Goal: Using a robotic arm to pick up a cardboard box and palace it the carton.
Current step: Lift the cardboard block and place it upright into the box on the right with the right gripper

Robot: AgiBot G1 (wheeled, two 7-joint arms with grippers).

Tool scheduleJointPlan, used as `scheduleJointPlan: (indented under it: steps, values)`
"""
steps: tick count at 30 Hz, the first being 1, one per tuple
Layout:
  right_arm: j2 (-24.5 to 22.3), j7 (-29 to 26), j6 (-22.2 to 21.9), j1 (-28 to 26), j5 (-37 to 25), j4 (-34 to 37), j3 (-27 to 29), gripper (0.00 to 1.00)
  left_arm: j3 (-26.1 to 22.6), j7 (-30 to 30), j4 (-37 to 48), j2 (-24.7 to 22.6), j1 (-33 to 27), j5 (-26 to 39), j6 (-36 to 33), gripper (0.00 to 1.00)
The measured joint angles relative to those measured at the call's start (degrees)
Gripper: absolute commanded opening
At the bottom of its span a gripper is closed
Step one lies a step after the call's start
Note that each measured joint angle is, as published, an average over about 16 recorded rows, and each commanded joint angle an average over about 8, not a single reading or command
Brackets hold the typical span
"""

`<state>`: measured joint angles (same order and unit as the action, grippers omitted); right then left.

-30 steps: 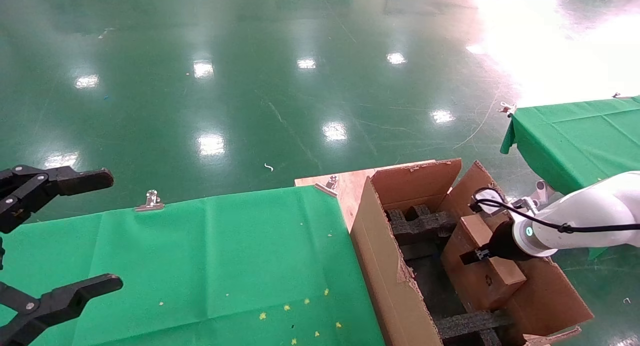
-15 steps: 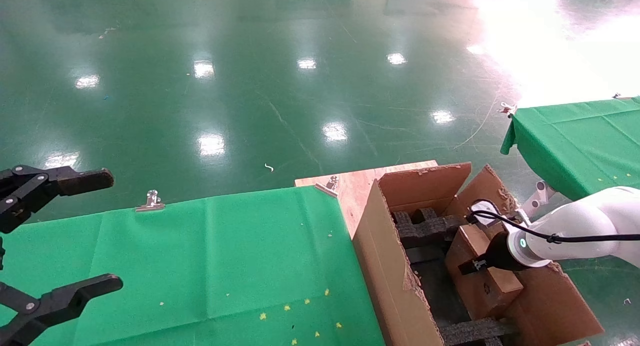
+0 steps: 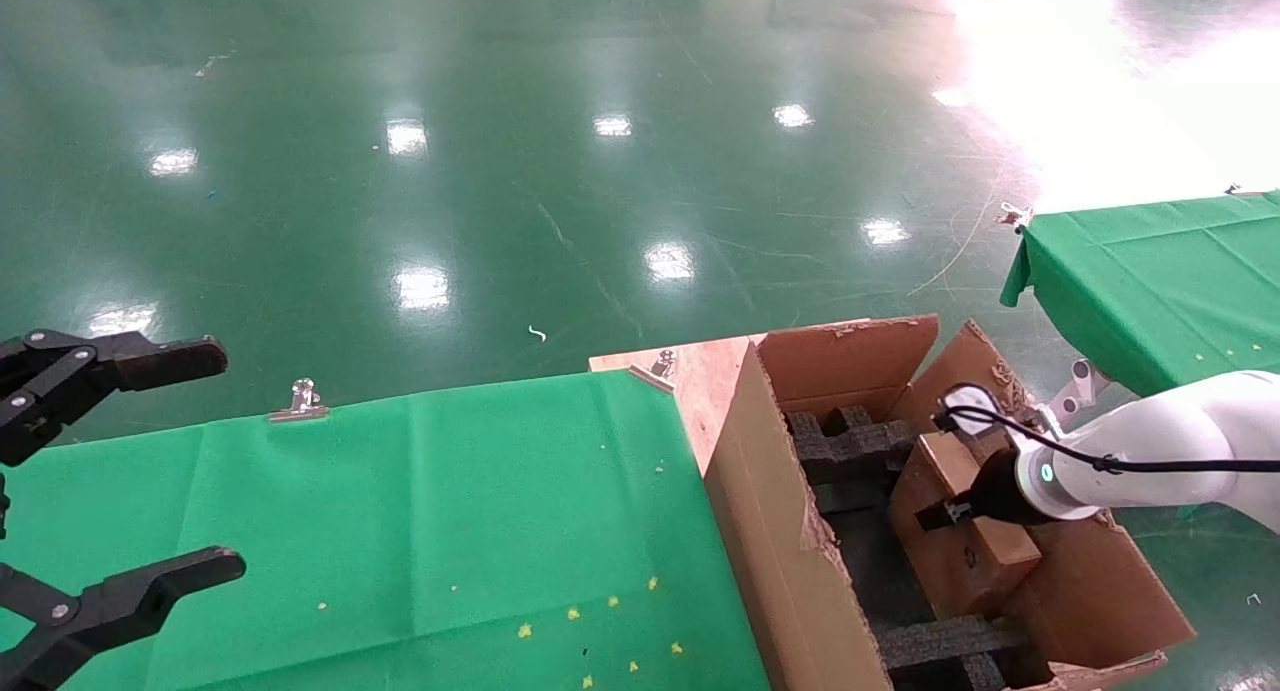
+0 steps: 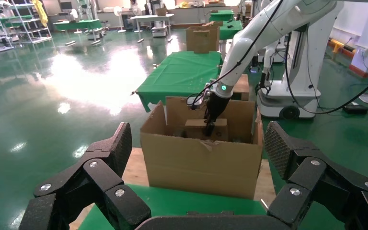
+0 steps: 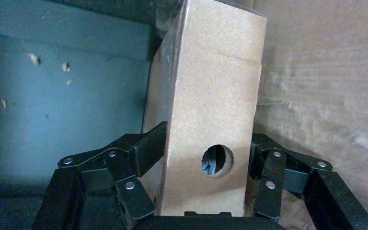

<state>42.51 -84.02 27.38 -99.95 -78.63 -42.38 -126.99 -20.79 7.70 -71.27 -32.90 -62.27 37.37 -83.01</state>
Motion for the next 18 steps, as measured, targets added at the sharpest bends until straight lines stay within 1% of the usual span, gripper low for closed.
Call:
scheduleJointPlan:
  steps: [9, 18]
  values:
    - [-0.5, -0.51, -2.39, -0.42, -0.58, -0.12, 0.2, 0.0, 0.0, 0.0, 0.0, 0.0, 0.0, 0.0, 0.0, 1.0]
    - [-0.84, -1.72, -3.32, 1.45, -1.28, -1.58, -0.72, 0.0, 0.0, 0.0, 0.0, 0.0, 0.0, 0.0, 0.0, 1.0]
